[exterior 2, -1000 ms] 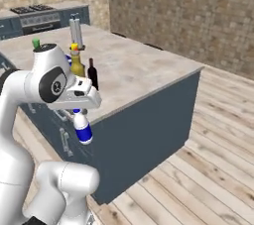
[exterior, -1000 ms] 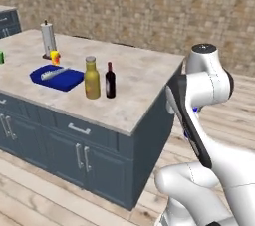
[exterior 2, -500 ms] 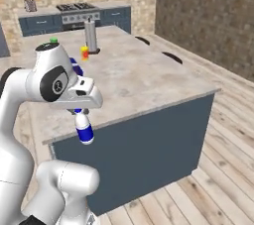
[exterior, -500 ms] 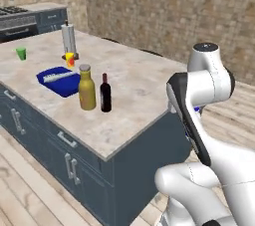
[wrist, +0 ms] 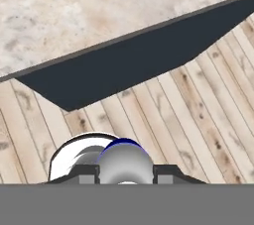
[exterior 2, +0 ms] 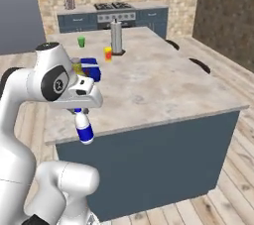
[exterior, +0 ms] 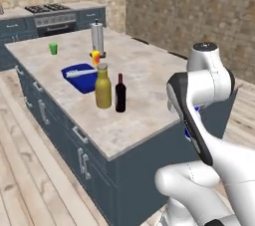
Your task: Place the drinks on the dining counter in a tight cluster.
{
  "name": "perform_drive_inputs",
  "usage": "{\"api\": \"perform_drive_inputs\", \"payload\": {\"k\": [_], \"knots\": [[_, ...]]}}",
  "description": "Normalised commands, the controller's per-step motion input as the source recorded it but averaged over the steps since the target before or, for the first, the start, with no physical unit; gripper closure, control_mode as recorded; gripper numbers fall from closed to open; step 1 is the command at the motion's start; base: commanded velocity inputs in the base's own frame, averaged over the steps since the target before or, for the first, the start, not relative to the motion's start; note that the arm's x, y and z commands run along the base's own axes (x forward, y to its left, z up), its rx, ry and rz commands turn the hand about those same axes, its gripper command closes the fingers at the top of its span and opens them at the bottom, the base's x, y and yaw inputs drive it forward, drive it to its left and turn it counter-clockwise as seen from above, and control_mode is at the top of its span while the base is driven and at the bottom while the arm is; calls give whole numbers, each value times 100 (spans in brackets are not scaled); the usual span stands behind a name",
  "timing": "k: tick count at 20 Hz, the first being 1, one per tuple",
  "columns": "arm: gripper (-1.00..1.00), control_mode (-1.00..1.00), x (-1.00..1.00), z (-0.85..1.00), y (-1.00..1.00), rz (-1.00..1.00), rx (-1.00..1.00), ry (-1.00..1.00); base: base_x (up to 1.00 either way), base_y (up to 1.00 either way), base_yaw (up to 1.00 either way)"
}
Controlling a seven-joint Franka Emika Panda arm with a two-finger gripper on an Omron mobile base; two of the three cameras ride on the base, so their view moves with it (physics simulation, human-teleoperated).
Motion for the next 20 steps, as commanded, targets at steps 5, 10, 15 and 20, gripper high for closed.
{"api": "perform_drive_inputs", "payload": {"k": [5, 10, 15, 20], "knots": [[100, 100, 0, 0, 0, 0, 0, 0, 32, -57, 57], [100, 100, 0, 0, 0, 0, 0, 0, 31, -61, 46], [100, 100, 0, 0, 0, 0, 0, 0, 27, -12, 26], [100, 100, 0, 0, 0, 0, 0, 0, 78, 26, 1]]}}
